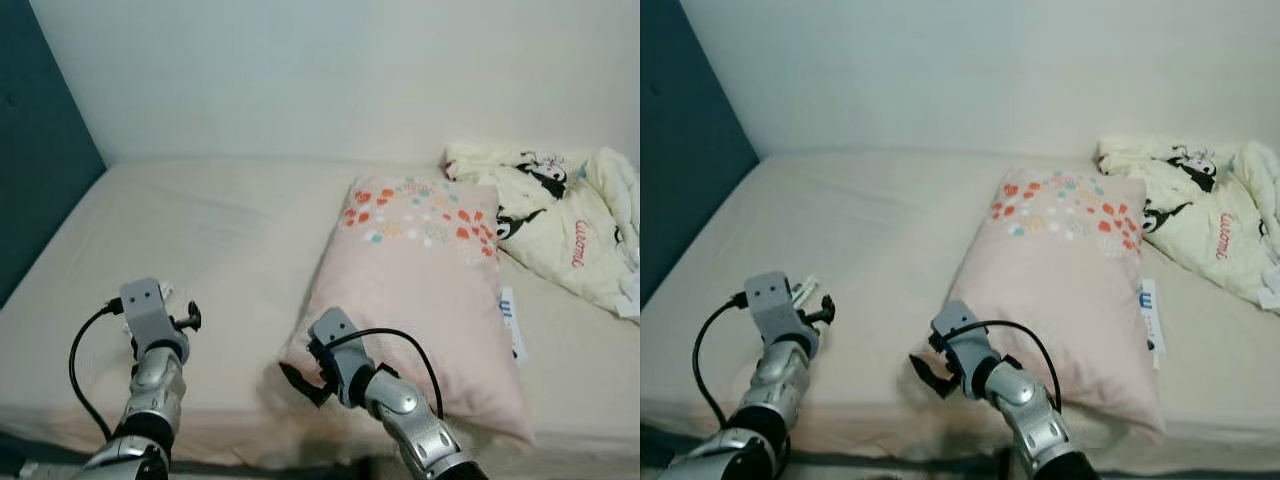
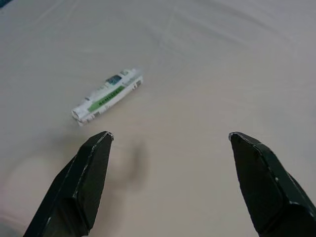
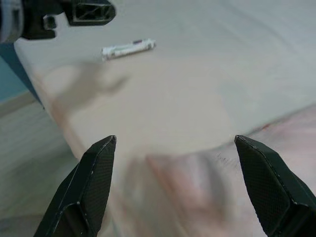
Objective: Clean up the room
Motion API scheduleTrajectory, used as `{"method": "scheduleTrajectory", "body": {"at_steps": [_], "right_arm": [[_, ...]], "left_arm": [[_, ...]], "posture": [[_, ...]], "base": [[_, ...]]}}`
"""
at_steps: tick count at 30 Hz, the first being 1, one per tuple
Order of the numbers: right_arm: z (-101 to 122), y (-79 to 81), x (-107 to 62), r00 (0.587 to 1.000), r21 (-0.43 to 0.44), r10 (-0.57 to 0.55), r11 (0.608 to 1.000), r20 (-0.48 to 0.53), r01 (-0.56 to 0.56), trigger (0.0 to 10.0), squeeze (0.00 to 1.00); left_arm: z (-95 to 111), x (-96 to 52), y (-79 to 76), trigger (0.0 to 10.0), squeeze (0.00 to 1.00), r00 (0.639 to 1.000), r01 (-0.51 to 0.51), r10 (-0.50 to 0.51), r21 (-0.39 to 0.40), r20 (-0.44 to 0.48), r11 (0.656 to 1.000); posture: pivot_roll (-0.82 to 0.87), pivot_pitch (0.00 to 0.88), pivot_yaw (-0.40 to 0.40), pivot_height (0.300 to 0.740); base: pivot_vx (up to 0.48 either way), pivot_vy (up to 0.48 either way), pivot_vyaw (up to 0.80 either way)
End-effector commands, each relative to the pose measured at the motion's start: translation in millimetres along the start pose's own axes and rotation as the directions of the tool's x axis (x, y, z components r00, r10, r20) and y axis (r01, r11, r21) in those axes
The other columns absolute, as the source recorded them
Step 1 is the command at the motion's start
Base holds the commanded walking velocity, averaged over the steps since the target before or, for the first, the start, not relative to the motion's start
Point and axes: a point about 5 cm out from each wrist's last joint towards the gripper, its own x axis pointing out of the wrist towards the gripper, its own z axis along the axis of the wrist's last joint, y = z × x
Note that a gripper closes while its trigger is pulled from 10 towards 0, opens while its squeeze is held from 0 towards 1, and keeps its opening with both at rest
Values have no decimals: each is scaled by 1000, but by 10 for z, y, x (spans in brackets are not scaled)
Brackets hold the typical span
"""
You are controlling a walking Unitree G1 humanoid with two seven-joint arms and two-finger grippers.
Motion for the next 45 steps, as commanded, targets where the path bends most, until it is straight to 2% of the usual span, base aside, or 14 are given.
{"method": "scheduleTrajectory", "body": {"at_steps": [1,2,9,10,11,12,14,16,18,19,20,21,26,45], "right_arm": [[-75,12,0,1000,17,-1,1000,-14,2,10000,0],[-174,6,-10,999,35,-13,999,-44,14,10000,0],[-382,-14,-36,990,61,-38,997,-133,47,10000,0],[-490,-29,-48,981,85,-56,994,-188,73,10000,0],[-490,-29,-48,981,85,-56,994,-188,73,10000,0],[-677,-39,-87,954,109,-82,987,-289,118,10000,0],[-855,-52,-164,915,108,-114,980,-387,168,10000,0],[-855,-52,-164,915,108,-114,980,-387,168,10000,0],[-929,-91,-217,891,109,-152,970,-427,217,10000,0],[-1070,-208,-366,834,140,-238,927,-498,348,10000,0],[-1070,-208,-366,834,140,-238,927,-498,348,10000,0],[-1150,-241,-450,799,155,-270,899,-537,409,10000,0],[-1302,-207,-592,756,213,-281,850,-591,482,10000,0],[-1227,-223,-503,789,204,-258,878,-558,432,10000,0]], "left_arm": [[-158,-54,110,10000,0,997,-26,28,29,-70,999],[-304,-116,165,10000,0,991,-33,39,46,-131,998],[-582,-261,262,10000,0,967,-29,57,115,-249,993],[-722,-343,295,10000,0,948,-23,68,143,-312,989],[-722,-343,295,10000,0,948,-23,68,143,-312,989],[-946,-491,323,10000,0,904,-20,78,140,-420,990],[-1100,-604,284,10000,0,868,-6,57,104,-493,995],[-1100,-604,284,10000,0,868,-6,57,104,-493,995],[-1154,-644,222,10000,0,857,26,23,87,-516,996],[-1262,-736,7,10000,0,826,152,-91,65,-556,986],[-1262,-736,7,10000,0,826,152,-91,65,-556,986],[-1294,-769,-79,10000,0,809,235,-143,90,-570,968],[-1293,-769,-85,10000,0,794,271,-184,67,-580,960],[-1297,-778,-71,10000,0,789,270,-207,25,-579,962]], "posture": [[-22,48,2,696],[-17,41,3,706],[-10,31,0,721],[-10,22,-6,726],[-10,22,-6,726],[-15,18,-8,736],[-20,5,-11,740],[-20,5,-11,740],[-24,0,-14,740],[-9,0,-23,740],[-9,0,-23,740],[-4,0,-27,740],[8,0,-34,740],[20,0,-26,740]], "base": [[0,0,0],[0,0,0],[0,0,0],[0,0,0],[0,0,0],[0,0,0],[0,0,0],[0,0,0],[0,0,0],[0,0,0],[0,0,0],[0,0,0],[0,0,458],[0,0,763]]}}
